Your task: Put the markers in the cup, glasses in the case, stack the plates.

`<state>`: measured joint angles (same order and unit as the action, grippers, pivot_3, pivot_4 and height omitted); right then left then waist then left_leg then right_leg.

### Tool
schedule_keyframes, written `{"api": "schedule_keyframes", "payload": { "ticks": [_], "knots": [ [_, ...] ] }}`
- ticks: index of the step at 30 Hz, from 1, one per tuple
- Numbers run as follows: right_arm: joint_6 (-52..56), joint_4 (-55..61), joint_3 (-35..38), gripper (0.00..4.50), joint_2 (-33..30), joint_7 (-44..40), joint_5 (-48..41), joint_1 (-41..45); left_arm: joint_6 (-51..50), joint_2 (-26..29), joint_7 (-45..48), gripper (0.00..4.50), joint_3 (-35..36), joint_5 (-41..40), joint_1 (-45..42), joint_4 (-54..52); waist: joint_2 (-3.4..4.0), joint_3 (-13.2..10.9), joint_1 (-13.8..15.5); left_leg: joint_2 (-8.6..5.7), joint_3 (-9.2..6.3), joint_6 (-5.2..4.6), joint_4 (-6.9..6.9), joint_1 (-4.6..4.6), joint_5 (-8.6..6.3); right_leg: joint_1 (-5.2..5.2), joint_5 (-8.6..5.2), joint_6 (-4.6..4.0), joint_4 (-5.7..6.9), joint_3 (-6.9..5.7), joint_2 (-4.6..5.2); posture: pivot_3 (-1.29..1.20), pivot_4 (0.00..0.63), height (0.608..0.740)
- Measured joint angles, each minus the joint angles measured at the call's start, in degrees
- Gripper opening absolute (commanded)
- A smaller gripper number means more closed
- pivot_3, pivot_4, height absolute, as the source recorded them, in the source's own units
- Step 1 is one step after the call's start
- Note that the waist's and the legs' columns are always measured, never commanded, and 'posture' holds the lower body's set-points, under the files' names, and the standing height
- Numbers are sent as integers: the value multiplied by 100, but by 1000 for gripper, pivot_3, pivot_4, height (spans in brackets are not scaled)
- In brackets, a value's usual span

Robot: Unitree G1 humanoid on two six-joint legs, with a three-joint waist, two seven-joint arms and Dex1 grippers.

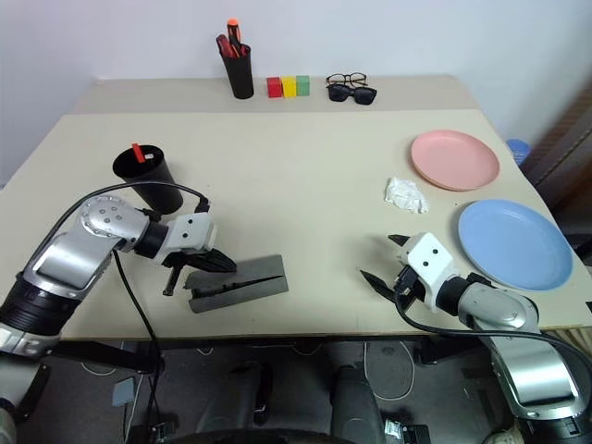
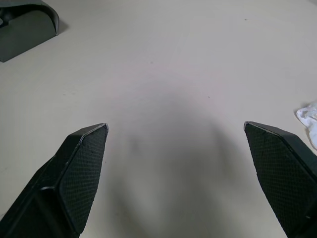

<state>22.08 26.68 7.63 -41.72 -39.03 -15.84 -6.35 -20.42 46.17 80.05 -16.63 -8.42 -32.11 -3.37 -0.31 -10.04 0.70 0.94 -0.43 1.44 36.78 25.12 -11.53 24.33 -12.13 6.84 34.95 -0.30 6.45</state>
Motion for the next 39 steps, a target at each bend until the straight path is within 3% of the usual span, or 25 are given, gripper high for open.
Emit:
{"api": "schedule_keyframes", "payload": {
  "ticks": [4,10,22,31,39],
  "knots": [
    [43,42,-6,4500,4,-19,-16,20,-166,-16,131,34,191,-348,25,252,-10,-6,-7,0,0,-1,3,10,-1,9,1,-1,0,0,0,0,150,740],
    [188,74,-33,4500,4,-57,-39,148,-64,436,778,34,522,-870,322,260,-11,-8,-20,1,0,-2,3,14,-2,15,1,-3,1,0,0,0,150,740],
    [467,189,-90,4500,6,-85,-138,431,-84,476,391,34,800,-953,308,325,-16,-11,-2,0,-1,-2,6,20,-2,17,2,-3,-1,0,3,0,150,740],
    [540,243,-166,4500,13,-84,-145,484,21,-2,-614,34,638,-219,-208,1104,-25,-16,2,-2,-1,-2,8,22,-2,17,2,-2,0,0,1,0,150,740],
    [571,263,-167,4500,16,-78,-155,463,610,-303,-961,34,398,345,-452,1936,-27,-17,2,-1,0,-3,8,22,-2,17,5,-6,1,-1,1,0,150,740]
  ]
}}
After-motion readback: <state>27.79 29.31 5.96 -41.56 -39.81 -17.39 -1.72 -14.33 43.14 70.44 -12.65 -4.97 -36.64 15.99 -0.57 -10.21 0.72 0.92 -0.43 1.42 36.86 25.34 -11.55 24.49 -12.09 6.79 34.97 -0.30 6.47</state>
